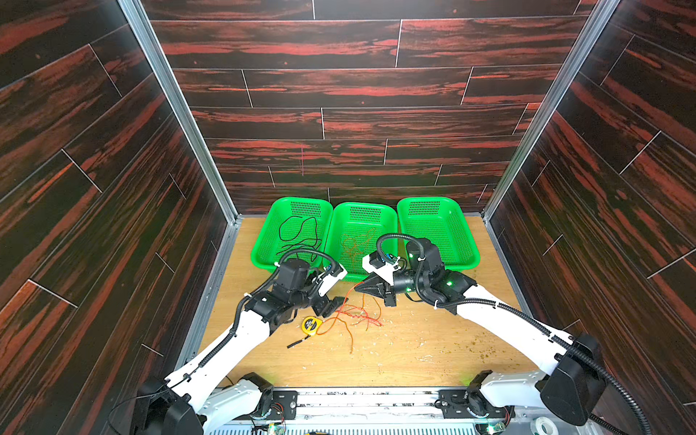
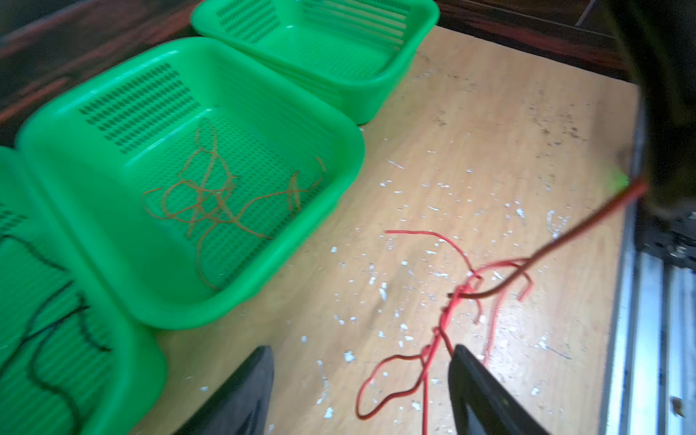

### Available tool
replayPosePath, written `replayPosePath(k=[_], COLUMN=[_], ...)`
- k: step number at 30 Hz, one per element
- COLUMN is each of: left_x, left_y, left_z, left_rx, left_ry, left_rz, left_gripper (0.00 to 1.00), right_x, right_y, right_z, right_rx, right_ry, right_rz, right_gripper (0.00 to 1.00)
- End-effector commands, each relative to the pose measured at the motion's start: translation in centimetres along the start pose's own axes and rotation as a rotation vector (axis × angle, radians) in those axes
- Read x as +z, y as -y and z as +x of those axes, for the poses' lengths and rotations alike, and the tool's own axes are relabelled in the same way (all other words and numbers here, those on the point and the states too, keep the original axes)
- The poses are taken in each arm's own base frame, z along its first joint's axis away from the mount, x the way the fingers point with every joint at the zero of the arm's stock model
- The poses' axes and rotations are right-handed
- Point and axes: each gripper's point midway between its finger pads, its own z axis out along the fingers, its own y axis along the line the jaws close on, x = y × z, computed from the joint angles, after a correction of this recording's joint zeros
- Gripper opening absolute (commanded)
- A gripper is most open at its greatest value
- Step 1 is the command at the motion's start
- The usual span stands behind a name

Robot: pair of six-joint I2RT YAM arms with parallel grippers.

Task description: Untangle the cables

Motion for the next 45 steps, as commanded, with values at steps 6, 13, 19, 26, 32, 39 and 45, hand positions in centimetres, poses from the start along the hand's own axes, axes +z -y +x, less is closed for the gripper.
replayPosePath(k=[6, 13, 19, 26, 32, 39, 45], left_x=[-0.2, -1.5, -0.4, -0.3, 1.0, 1.3, 0.2], left_y=[1.9, 1.7, 2.2, 2.0, 1.3, 0.4, -0.9], left_z=[0.7, -1.2, 0.8, 1.1, 2.5, 2.3, 2.1], left_rx=[0.028, 0.000, -0.013, -0.041, -0.041, -0.026, -0.020], left_ry=[0.003, 0.076, 0.024, 0.027, -0.020, -0.019, -0.019], left_rz=[0.035, -0.019, -0.014, -0.040, -0.074, -0.118, -0.210], left_gripper=[0.76, 0.80, 0.81, 0.81, 0.71, 0.34, 0.00], right_x=[0.2, 0.7, 0.8, 0.9, 0.9, 0.5, -1.0], right_y=[-0.5, -0.3, -0.5, -0.1, -0.2, -0.4, 0.2], right_z=[-0.9, -0.1, -0.6, -0.3, -0.7, -0.8, -1.2], right_rx=[-0.050, -0.037, -0.048, -0.039, -0.048, -0.059, -0.068], right_ry=[0.012, -0.017, -0.011, -0.025, -0.012, 0.009, 0.057], right_rz=[-0.013, 0.003, -0.002, 0.012, 0.013, 0.041, 0.150], right_gripper=[0.00, 0.00, 0.00, 0.00, 0.00, 0.00, 0.00])
